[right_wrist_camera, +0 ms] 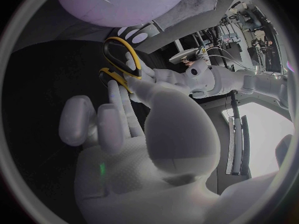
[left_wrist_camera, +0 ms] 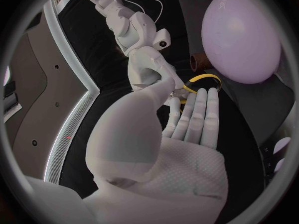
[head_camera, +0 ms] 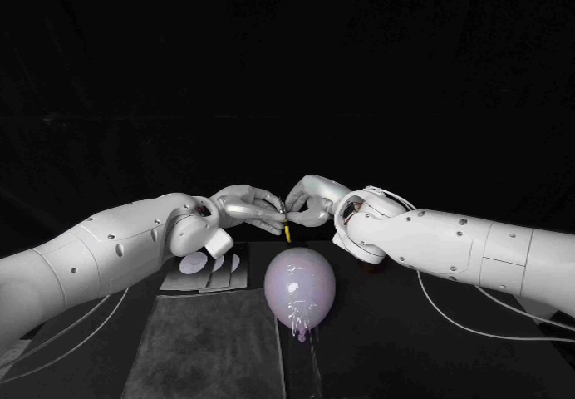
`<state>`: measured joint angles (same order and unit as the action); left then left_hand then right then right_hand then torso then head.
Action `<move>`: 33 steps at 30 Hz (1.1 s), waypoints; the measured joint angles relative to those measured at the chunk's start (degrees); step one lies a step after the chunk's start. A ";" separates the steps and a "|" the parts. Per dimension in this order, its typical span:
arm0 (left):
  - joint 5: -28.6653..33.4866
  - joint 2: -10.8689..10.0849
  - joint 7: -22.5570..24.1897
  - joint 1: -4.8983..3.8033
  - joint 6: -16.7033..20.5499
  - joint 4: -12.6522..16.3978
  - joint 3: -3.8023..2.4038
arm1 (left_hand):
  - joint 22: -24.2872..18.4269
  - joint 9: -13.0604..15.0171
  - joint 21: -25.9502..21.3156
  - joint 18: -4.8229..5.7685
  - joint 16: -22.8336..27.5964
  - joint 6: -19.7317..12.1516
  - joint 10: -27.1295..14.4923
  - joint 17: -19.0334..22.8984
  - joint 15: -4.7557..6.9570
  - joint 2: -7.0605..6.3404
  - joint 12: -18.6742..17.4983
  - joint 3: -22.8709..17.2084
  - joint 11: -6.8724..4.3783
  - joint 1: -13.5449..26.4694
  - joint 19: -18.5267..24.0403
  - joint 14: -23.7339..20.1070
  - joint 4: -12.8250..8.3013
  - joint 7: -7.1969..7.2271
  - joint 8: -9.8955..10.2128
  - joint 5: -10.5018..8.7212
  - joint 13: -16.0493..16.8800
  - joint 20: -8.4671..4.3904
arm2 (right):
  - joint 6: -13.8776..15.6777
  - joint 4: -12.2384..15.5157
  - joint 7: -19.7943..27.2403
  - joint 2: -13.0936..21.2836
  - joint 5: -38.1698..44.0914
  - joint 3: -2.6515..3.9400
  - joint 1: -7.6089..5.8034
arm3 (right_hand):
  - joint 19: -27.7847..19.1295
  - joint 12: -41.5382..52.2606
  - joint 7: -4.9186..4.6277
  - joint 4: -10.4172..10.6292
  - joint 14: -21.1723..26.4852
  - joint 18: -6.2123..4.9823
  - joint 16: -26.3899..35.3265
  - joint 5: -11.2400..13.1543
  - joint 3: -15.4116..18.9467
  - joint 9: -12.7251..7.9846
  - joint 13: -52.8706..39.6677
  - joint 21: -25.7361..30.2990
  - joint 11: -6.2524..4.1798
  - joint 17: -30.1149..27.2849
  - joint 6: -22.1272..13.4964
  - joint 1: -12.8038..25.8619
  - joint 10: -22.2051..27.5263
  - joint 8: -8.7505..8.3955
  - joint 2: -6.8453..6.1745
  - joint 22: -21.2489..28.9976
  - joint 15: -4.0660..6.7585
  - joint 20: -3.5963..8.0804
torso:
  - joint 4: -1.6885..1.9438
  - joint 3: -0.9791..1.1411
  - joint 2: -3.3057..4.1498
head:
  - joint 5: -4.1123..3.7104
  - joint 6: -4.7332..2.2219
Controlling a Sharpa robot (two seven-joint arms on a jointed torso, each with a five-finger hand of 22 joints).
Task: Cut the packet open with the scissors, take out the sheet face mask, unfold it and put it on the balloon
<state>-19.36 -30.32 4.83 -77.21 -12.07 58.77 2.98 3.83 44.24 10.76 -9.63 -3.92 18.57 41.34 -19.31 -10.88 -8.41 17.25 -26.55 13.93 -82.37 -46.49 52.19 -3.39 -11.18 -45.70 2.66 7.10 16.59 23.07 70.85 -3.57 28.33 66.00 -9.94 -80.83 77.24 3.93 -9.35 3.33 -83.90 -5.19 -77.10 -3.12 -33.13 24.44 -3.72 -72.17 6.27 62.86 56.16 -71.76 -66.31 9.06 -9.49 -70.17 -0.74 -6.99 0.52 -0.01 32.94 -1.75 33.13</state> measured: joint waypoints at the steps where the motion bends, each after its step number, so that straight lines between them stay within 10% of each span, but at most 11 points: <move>1: 0.04 0.01 0.07 0.00 0.01 0.05 0.00 | 0.00 0.00 0.00 0.00 0.00 -0.66 0.00 0.00 0.00 -0.12 0.00 0.12 0.00 0.12 -0.02 0.00 0.12 0.08 0.00 0.00 -0.07 -0.01 | 0.02 -0.03 -0.05 -0.02 -0.03 0.00 0.01 | 0.00 0.00 -0.12 0.01 0.00 0.00 0.00 0.00 0.01 0.00 0.00 0.00 0.00 0.00 -0.12 0.00 0.00 -0.01 0.00 0.00 0.00 0.00 | 0.00 0.00 0.00 | 0.00 -0.01; 3: 0.08 0.16 0.11 0.01 0.03 0.23 0.02 | 0.00 0.71 -0.26 0.05 0.00 -8.98 -0.01 0.00 0.00 -0.38 0.02 0.74 0.01 0.87 -0.45 0.00 0.74 2.65 -0.19 0.00 -0.18 0.00 | 0.16 0.00 -0.05 -0.21 -0.13 0.06 0.00 | 0.00 0.00 -0.18 0.41 0.01 0.00 0.00 0.04 0.42 0.23 -0.01 0.00 0.11 0.00 -0.18 0.49 0.11 -0.09 -0.49 0.00 -0.01 0.00 | 0.00 0.02 0.00 | -0.02 -0.01; 4: 0.10 0.18 0.11 0.04 0.06 0.24 0.04 | 0.00 9.51 -0.39 0.35 0.00 -10.89 -0.11 0.00 0.00 -0.52 0.02 1.29 0.08 1.53 -0.45 0.00 1.29 3.34 -0.49 0.00 -0.40 0.00 | 0.27 0.04 -0.03 -0.24 -0.20 0.12 -0.03 | 0.00 0.00 -0.18 0.48 0.10 0.01 0.00 0.04 0.48 0.19 -0.01 0.00 0.20 0.00 -0.18 0.83 0.20 -0.10 -0.83 0.00 -0.09 0.00 | 0.01 0.02 0.00 | -0.04 -0.02; 17: 1.39 0.26 -0.12 0.05 1.82 0.36 0.04 | 0.01 9.51 -1.35 0.38 -0.52 -11.65 -0.46 0.01 0.14 -1.45 0.82 8.39 0.06 3.58 -1.86 0.59 6.49 3.71 -3.26 0.00 -1.09 0.00 | 1.44 -0.05 -0.05 -0.53 -1.20 0.13 -0.06 | 0.00 0.00 -0.21 1.11 -0.11 0.01 0.00 0.04 1.11 0.03 0.00 0.00 0.19 0.12 -0.21 1.22 0.17 -0.35 -0.45 0.03 -0.31 0.00 | 0.03 -0.01 -0.01 | 0.01 -0.15; 24: 2.27 0.28 -0.46 0.07 2.70 0.27 0.06 | 0.22 9.38 -1.35 -0.19 -1.63 -7.52 2.54 -0.31 1.00 3.42 2.23 6.35 -0.79 -1.30 -4.27 2.88 7.10 3.44 -5.16 -0.07 -1.38 -0.49 | 1.57 -0.22 -0.09 -0.87 -1.38 0.17 -0.07 | -0.21 0.00 -0.19 1.26 -0.10 0.01 0.00 0.04 1.27 0.15 -0.01 0.41 0.16 -0.22 -0.19 1.21 -0.04 -0.32 -0.45 0.25 -0.31 -0.21 | 0.05 -0.04 -0.02 | 0.05 -0.27; 33: 4.19 0.20 -0.40 0.11 2.92 0.09 0.10 | 1.05 -8.55 0.34 -0.60 -1.84 -0.32 6.96 0.02 2.16 6.71 0.70 -4.11 -1.58 -6.86 -6.65 5.47 6.87 2.87 -2.97 -0.22 -3.48 -2.32 | 1.26 -0.51 -0.15 -0.94 -1.38 0.20 -0.10 | -0.21 0.02 -0.18 1.26 -0.11 0.01 0.00 0.00 1.26 0.14 -0.14 0.64 0.08 -0.68 -0.19 1.19 -0.13 -0.28 -0.45 0.61 -0.31 -0.21 | 0.04 -0.01 -0.02 | 0.08 -0.37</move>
<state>-15.17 -30.12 4.43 -77.10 -9.15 58.87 3.08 4.88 35.69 11.10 -10.23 -5.76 18.25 48.30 -19.30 -8.72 -1.70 17.95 -30.66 12.35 -89.23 -53.14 57.66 3.48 -8.31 -48.67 2.44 3.62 14.27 24.33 70.34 -3.72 27.39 64.62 -9.73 -80.93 77.03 3.95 -9.54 4.59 -84.01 -5.18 -77.10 -3.12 -31.86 24.58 -3.86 -71.53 6.36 62.18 55.97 -70.57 -66.45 8.78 -9.95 -69.55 -1.04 -7.20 0.57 -0.02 32.92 -1.67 32.76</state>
